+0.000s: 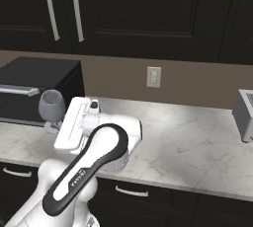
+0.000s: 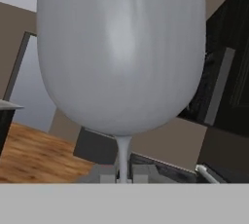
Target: Retrieve the wine glasses from the counter and place one next to each plate.
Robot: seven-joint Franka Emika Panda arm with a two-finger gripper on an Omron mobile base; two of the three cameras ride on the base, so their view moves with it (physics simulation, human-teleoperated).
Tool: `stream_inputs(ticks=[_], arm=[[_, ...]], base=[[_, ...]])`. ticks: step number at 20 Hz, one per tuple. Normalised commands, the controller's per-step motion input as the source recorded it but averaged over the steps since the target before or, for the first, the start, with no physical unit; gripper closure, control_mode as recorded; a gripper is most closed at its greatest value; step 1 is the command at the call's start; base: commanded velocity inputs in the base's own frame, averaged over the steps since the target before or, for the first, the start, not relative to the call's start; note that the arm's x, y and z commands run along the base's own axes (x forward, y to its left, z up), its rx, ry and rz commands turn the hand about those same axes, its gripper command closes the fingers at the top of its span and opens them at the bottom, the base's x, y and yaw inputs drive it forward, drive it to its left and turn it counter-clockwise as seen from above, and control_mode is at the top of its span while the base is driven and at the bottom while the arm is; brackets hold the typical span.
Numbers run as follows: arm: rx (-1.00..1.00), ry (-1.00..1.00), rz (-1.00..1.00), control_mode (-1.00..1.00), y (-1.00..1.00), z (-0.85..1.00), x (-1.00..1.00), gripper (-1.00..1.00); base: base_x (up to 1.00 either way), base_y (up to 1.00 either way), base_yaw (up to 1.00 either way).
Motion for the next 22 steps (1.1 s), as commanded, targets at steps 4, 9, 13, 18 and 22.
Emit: stream_inputs(ticks=[4,9,13,18,22], arm=[[0.0,0.0,0.0,1.0,0.0,0.16,-0.26,1.0],[0.0,0.0,0.0,1.0,0.0,0.0,0.0,1.0],[0.0,0.0,0.0,1.0,0.0,0.0,0.0,1.0],[0.0,0.0,0.0,1.0,0.0,0.0,0.0,1.0],[0.0,0.0,0.0,1.0,0.0,0.0,0.0,1.0]], base=[[-0.3,0.0,0.0],[-0.96,-0.1,-0.03],[-1.0,0.03,-0.26],[-0.63,0.0,-0.73],[-0.01,0.0,-0.99]])
